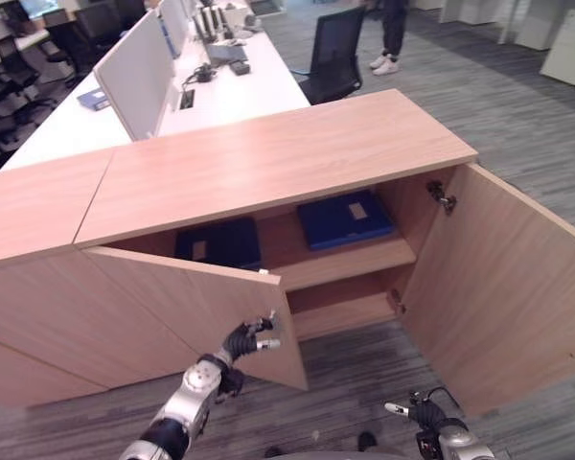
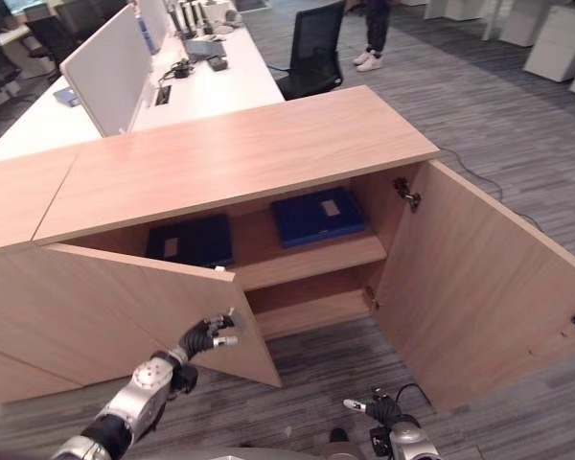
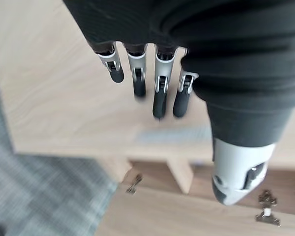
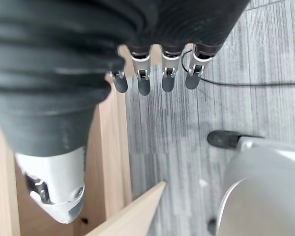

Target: Put the empty folder in the office cabinet

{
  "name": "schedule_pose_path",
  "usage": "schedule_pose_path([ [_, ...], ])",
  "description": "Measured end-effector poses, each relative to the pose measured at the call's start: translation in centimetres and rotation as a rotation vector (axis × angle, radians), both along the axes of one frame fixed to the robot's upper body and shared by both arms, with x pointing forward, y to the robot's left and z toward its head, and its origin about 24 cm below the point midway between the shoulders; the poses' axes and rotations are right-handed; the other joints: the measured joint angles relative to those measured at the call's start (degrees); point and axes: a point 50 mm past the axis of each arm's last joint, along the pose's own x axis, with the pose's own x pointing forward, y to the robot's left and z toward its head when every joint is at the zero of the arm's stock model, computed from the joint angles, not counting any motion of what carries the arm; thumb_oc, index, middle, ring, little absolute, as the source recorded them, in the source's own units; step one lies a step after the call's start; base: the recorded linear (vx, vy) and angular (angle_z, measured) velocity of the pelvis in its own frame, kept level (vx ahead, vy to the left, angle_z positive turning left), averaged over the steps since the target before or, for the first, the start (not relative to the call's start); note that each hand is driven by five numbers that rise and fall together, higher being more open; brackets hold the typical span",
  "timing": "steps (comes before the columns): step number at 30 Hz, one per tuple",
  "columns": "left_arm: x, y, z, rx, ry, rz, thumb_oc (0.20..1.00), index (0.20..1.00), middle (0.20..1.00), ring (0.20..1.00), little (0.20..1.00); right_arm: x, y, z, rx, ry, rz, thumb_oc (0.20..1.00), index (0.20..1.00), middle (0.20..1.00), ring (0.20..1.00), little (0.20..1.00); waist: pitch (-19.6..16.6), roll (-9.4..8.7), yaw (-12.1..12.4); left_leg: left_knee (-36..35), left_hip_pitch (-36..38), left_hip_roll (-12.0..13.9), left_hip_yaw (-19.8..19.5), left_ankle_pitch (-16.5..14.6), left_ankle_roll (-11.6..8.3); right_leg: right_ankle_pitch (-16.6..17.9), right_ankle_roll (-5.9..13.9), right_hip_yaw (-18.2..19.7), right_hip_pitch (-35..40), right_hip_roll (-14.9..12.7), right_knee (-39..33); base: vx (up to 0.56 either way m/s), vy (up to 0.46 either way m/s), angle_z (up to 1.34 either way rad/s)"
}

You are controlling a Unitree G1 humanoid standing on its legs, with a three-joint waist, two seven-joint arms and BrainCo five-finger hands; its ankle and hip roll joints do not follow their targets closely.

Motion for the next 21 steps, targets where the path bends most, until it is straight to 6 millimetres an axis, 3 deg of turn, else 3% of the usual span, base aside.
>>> schedule_pose_path([
  [4, 1.9, 3.4, 1.3, 0.056, -0.029, 0.106, 1.0, 1.0, 1.0, 1.0, 1.0, -1.2, 0.8, -0.5, 0.034, 0.027, -0.003, 1.0, 1.0, 1.0, 1.0, 1.0, -0.61, -3.47, -2.79, -0.12, 1.0, -1.96, 2.55, 0.69, 1.11, 2.94, 1.28, 0.32, 0.52, -1.95, -2.05, 0.08, 0.099, -0.24],
  [10, 4.3, 7.0, 4.1, 0.141, -0.101, 0.195, 1.0, 1.0, 1.0, 1.0, 1.0, -1.8, 1.3, -0.6, 0.062, 0.028, 0.003, 1.0, 1.0, 1.0, 1.0, 1.0, -0.82, -4.03, -4.23, -0.17, 2.06, -2.29, 5.34, -0.12, 1.44, 3.04, 1.56, 2.77, 0.51, -1.89, -2.04, 0.06, 0.08, -0.19],
  [15, 5.5, 7.7, 5.8, 0.14, -0.173, 0.225, 1.0, 1.0, 1.0, 1.0, 1.0, -2.1, 1.1, -0.7, 0.064, 0.036, -0.006, 1.0, 1.0, 1.0, 1.0, 1.0, -1.16, -4.41, -4.37, -0.18, 2.4, -2.26, 5.72, -0.19, 1.32, 2.83, 1.83, 3.07, 0.46, -1.82, -2.03, 0.04, 0.049, -0.06],
  [21, 4.7, 6.5, 4.8, 0.085, -0.172, 0.248, 1.0, 1.0, 1.0, 1.0, 1.0, -2.2, 1.8, -0.9, 0.082, 0.039, -0.008, 1.0, 1.0, 1.0, 1.0, 1.0, -3.09, -6.04, -3.72, -0.18, 1.69, -2.2, 5.46, -0.19, 1.3, 2.85, 1.85, 2.85, 0.03, -2.03, -2.03, 0.01, 0.019, 0.01],
])
